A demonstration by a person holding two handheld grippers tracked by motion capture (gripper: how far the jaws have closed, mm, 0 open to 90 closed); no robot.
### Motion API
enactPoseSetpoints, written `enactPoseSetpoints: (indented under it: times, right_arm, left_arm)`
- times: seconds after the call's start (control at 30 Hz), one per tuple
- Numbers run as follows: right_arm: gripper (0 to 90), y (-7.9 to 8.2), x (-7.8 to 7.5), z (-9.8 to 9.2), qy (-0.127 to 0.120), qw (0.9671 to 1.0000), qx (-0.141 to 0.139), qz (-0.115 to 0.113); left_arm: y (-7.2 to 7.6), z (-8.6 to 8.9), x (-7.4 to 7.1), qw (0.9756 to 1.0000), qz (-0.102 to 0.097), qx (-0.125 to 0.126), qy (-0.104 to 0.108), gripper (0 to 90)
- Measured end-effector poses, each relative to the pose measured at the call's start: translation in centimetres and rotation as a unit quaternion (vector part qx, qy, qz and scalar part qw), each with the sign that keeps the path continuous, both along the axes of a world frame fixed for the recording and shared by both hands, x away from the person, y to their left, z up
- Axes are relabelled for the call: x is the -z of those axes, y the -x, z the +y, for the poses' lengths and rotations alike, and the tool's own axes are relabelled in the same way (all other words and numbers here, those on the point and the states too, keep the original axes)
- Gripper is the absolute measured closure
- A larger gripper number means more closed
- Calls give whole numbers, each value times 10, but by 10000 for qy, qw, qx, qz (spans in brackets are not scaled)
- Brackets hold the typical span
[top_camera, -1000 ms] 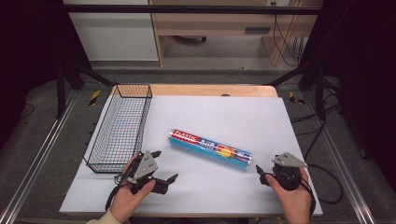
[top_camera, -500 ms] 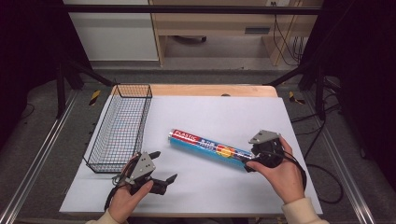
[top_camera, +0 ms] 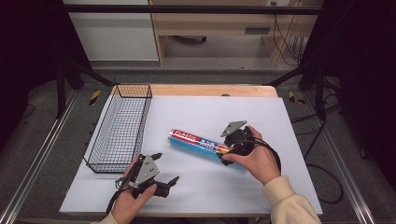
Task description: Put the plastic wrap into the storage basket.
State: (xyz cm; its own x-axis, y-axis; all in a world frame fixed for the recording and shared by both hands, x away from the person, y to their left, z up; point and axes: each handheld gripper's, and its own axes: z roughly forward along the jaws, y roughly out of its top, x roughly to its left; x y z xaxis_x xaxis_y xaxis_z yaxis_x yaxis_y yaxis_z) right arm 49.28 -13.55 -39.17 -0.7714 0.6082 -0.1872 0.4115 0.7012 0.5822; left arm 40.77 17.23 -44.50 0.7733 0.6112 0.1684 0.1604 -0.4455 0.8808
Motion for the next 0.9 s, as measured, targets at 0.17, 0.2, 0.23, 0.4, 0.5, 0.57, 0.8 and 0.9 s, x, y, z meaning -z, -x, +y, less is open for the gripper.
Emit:
enactPoseSetpoints:
  times: [0.17,0.2,0.23,0.4,0.5,0.57,0.8,0.9]
  right_arm:
    - [74,-7,6,5,91,9999,-33,83]
    - [72,-8,7,5,90,9999,-71,97]
    - [72,-13,11,4,103,9996,-165,197]
    - [72,-22,20,4,80,9988,-301,373]
    - [80,-29,31,9,212,9976,-394,533]
    - [92,-32,37,12,275,9970,-418,588]
    - [133,-36,48,19,418,9942,-616,775]
    - [155,-38,53,20,528,9923,-658,904]
  left_arm:
    - [-2,3,-1,10000,3,-22,38,44]
    - [-3,3,-1,10000,16,-15,54,44]
    - [-5,4,-1,9999,52,-16,125,44]
    - [-8,5,-1,9999,89,-16,141,44]
    - [-7,6,0,9998,107,-47,135,44]
    - [-7,7,-1,9999,101,-44,118,44]
    - [-7,6,0,9999,111,-31,120,44]
    - [-7,6,0,9999,116,-20,110,44]
